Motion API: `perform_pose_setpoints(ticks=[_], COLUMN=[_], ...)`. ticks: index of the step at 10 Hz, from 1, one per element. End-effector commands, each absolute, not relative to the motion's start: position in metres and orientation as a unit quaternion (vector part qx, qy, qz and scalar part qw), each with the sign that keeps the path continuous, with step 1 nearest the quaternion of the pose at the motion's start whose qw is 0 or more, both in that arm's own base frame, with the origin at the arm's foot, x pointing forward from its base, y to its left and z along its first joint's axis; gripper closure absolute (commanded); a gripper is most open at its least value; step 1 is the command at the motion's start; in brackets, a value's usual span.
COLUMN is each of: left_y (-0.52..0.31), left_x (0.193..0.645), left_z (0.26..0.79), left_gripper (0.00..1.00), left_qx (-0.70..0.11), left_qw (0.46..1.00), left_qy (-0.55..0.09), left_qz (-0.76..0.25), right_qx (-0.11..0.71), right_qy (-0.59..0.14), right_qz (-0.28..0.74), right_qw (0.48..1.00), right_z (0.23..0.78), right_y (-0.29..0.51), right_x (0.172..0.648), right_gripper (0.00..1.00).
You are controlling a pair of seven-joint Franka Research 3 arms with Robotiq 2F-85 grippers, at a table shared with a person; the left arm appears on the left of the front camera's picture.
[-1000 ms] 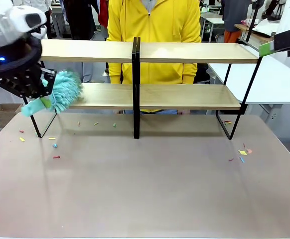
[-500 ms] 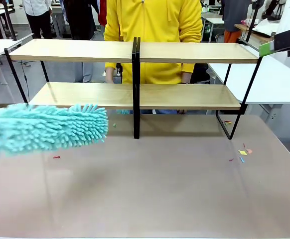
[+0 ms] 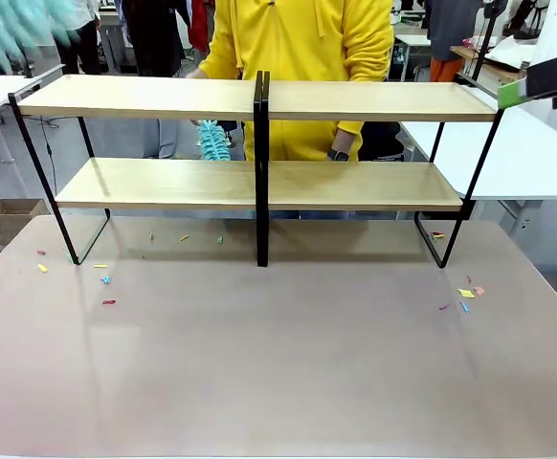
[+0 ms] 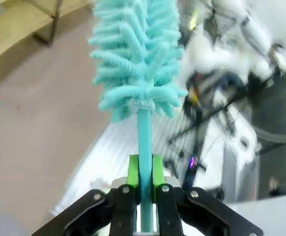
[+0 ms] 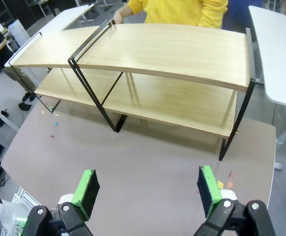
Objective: Clean the shelves.
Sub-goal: Clean another randomly selected level of the Shelf with the Duster.
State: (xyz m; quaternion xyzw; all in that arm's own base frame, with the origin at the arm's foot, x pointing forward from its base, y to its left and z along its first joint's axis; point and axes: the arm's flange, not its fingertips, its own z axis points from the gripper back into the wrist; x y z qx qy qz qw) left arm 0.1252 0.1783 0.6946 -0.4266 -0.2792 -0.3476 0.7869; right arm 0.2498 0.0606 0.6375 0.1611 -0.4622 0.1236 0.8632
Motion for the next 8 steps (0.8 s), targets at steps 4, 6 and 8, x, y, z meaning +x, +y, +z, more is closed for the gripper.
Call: perform_pose_setpoints(ticks=[4,6,8], left_y=[0.266,0.261,0.261], left_x=[0.194,0.155,0.155], left_z=[0.732,0.736,0.736], left_gripper=[0.87,0.87,0.87], left_qx=[-0.371,-0.436,-0.436], left_qw=[0.874,0.788,0.788], left_qy=[-0.269,-0.370,-0.370], left_qz=[-0.160,-0.229,-0.229], right_qx=[0.162,0.162,0.162], right_qy=[-0.463,-0.463,-0.463], right_qz=[0.122,0.122,0.122], right_qw=[0.863,0.863,0.863], right_z=[0.639,0.639,0.639], right_y=[0.060,0.060,0.060], right_x=[0.250,0.250,0.250], right_gripper=[0.00,0.00,0.00])
